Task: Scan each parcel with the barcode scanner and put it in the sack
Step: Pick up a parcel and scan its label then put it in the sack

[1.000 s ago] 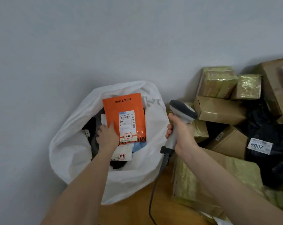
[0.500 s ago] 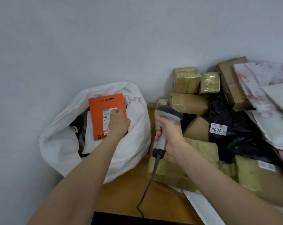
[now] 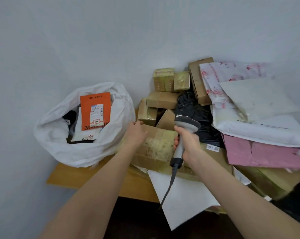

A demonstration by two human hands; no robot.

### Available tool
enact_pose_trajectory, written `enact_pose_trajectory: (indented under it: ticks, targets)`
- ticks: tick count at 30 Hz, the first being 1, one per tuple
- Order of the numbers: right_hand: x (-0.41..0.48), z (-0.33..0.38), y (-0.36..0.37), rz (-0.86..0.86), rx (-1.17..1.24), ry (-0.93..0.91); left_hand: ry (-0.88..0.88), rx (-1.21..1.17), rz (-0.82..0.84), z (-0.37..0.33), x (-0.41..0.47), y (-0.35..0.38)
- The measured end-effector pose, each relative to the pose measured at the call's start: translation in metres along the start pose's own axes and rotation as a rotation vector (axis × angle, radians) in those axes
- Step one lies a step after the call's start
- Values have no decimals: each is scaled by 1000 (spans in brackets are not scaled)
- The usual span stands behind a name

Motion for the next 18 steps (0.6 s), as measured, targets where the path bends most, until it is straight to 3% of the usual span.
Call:
enact_pose_trajectory:
  ticks: [6, 18]
  targets:
    - [21, -8, -24, -14, 1, 70, -146, 122, -22, 36, 4, -2]
    - [65, -26, -9, -46, -41, 77, -365, -224, 93, 87, 44, 1]
Point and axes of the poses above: each hand's wrist, its own x-axis towards the middle knuckle, its own y-axis out of the palm, z = x × y, the point moved 8 cm from there along x, towards the middle knuckle, and after that the axes turned 5 degrees about z, right-handed, at the moved point
